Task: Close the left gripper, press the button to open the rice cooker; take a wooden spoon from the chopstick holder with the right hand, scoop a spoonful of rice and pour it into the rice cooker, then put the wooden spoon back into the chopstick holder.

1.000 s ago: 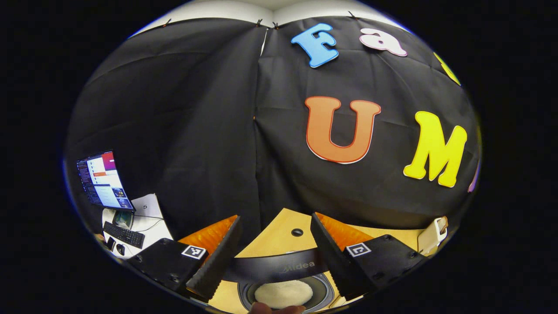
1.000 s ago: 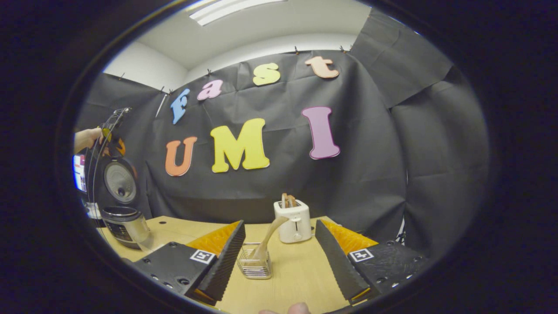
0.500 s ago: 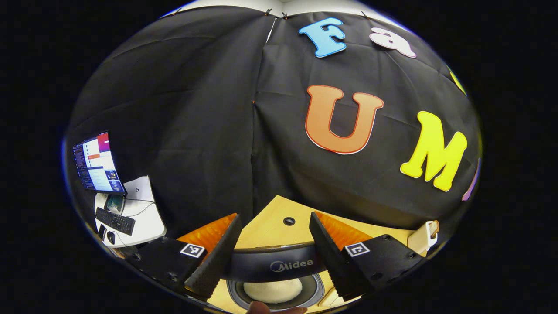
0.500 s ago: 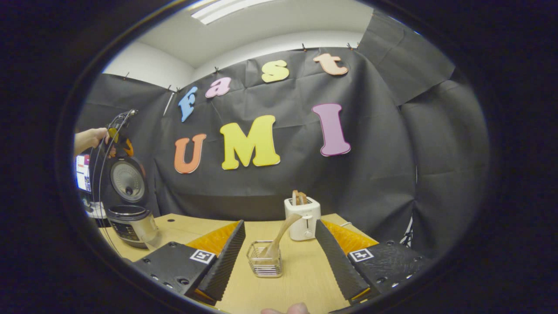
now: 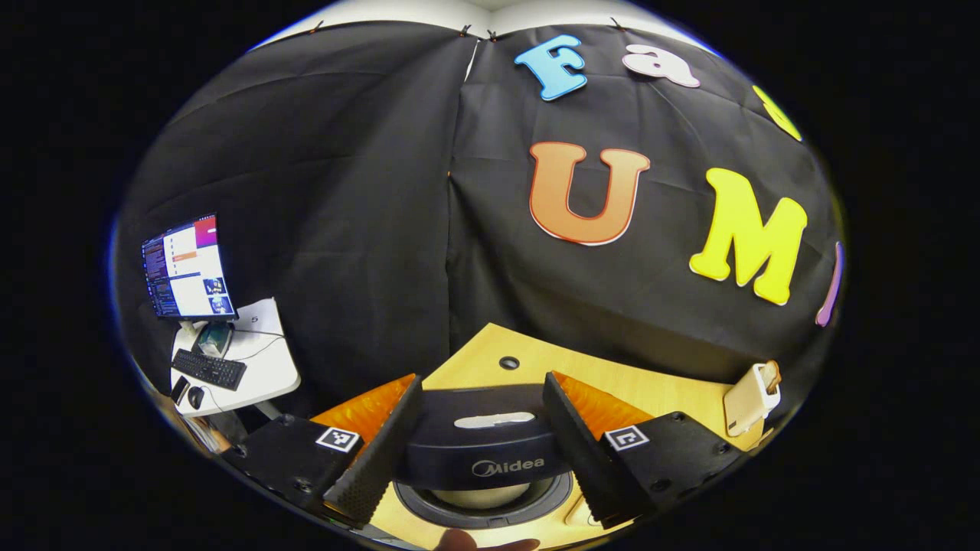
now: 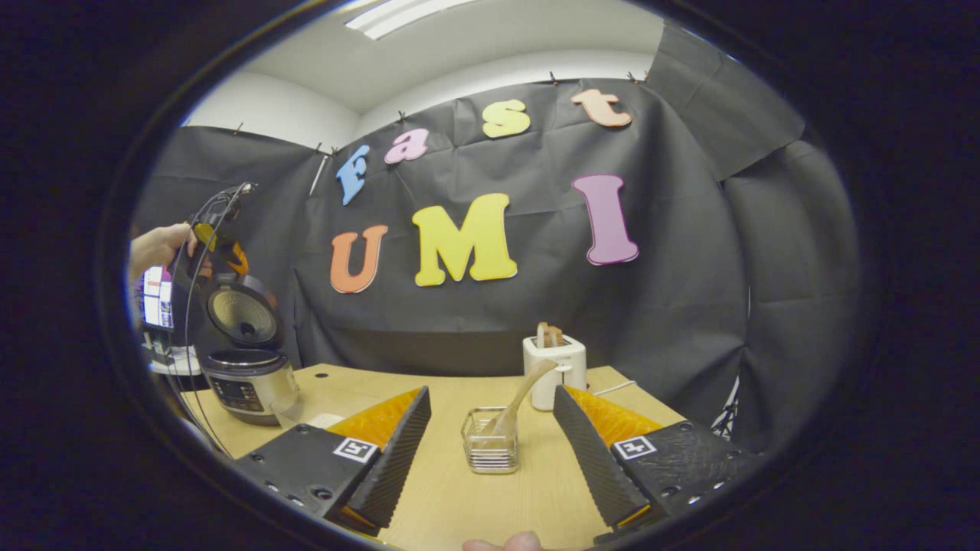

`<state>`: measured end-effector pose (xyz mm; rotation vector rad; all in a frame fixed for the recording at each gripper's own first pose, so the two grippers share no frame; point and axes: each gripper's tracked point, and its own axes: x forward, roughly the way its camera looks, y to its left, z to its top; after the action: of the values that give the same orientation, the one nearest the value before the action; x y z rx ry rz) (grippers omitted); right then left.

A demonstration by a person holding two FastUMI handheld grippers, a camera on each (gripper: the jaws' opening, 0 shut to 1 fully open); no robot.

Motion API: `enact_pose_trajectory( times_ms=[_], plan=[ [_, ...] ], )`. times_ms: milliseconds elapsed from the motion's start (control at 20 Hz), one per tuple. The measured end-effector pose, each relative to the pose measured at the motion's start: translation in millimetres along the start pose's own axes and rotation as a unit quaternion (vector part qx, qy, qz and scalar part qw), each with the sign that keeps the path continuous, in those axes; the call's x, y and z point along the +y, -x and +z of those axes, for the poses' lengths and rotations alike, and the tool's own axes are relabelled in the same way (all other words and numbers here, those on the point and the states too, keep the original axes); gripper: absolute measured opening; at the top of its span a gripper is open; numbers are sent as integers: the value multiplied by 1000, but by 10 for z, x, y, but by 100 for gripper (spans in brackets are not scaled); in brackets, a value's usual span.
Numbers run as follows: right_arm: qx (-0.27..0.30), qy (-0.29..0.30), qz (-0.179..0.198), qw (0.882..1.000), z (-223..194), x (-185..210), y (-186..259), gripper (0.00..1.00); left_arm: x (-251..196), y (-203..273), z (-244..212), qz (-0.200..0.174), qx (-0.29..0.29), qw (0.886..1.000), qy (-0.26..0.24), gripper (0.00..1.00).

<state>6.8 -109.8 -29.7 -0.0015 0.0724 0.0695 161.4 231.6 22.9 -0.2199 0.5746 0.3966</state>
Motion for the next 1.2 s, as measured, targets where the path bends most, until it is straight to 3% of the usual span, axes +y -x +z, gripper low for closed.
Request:
enact_pose_trajectory(
  times_ms=[100,150,250,300,350,500,600,800,850,900,950,1200],
  plan=[
    [0,-2,2,1000,-17,24,52,100,-32,84,-165,-4,-9,1000,-2,100],
    [0,-2,3,1000,-30,26,72,95,-42,98,-255,-3,-17,1000,-8,100],
    [-1,-3,3,1000,-55,33,100,95,-81,133,-481,-5,-19,1000,-15,99],
    [0,-6,3,1000,-66,37,112,91,-98,144,-603,-6,-18,1000,-14,87],
    [1,-9,5,1000,-88,56,117,95,-108,146,-687,-7,-22,1000,-17,96],
    [6,-10,6,1000,-147,96,117,91,-119,153,-904,0,-43,999,-25,97],
    [12,-9,7,1000,-187,127,132,100,-113,150,-993,4,-62,998,-29,97],
    [16,11,4,1000,-268,138,137,91,-113,137,-1199,8,-78,996,-35,97],
    [18,13,4,1000,-279,153,125,95,-112,124,-1272,10,-77,996,-36,97],
    [19,12,5,1000,-285,185,133,91,-111,115,-1334,12,-74,996,-38,97],
    [22,12,9,1000,-305,220,135,95,-121,104,-1374,13,-75,996,-39,97],
    [24,16,26,999,-336,410,75,96,-147,96,-1455,9,-112,992,-61,98]
  ],
)
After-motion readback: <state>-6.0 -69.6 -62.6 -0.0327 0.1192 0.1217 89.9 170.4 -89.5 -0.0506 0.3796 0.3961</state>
